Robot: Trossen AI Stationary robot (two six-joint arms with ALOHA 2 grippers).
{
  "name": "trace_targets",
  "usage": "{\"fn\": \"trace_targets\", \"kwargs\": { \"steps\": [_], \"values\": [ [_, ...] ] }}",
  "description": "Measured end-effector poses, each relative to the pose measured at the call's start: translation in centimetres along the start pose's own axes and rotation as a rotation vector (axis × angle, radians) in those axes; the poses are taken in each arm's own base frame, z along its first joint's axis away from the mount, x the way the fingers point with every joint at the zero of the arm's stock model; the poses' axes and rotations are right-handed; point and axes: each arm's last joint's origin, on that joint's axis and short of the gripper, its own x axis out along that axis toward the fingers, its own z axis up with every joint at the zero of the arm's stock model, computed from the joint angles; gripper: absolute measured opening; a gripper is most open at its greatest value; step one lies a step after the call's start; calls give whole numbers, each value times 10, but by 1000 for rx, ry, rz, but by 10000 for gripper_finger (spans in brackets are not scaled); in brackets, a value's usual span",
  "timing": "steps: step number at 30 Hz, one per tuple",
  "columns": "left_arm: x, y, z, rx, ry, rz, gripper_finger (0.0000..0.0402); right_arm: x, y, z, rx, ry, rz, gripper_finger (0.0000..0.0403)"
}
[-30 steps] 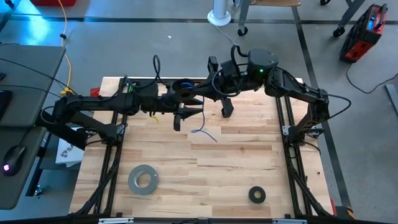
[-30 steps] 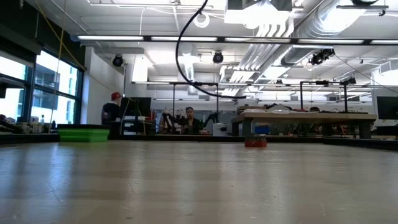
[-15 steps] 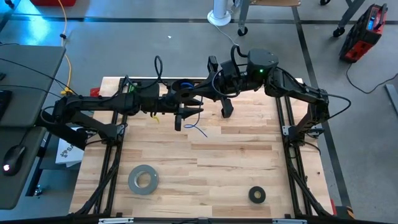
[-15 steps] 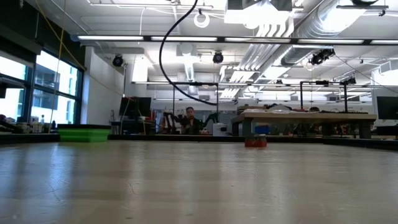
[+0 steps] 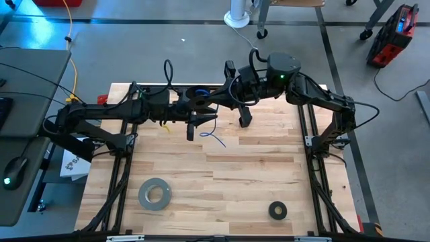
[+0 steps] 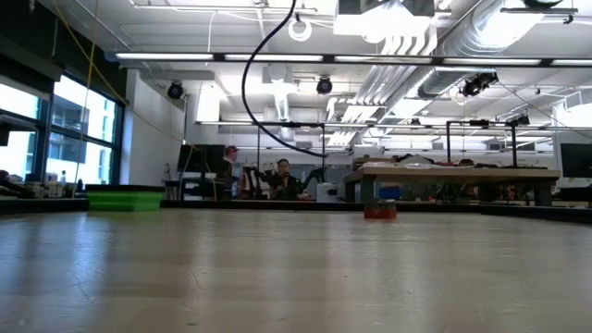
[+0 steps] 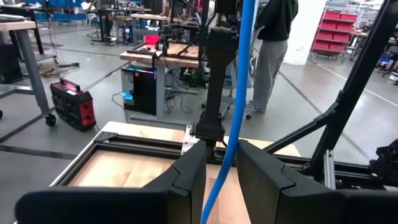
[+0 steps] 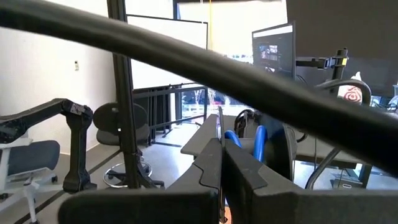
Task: Coil cords
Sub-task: Coil the blue wire onto a spool
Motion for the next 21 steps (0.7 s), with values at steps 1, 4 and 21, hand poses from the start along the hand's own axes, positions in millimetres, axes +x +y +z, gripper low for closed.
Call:
{"fn": "trace_targets", "kwargs": {
  "steps": [1,4,21],
  "values": [
    [0,0,0,0,-1,0,83,0,0,0,0,1,0,0],
    [0,0,-1,0,7,0,83,0,0,0,1,3,0,0],
    [-11,-1,1,-56,43,-22,4,-12,4,9,-10,-3,-1,0]
  ]
}}
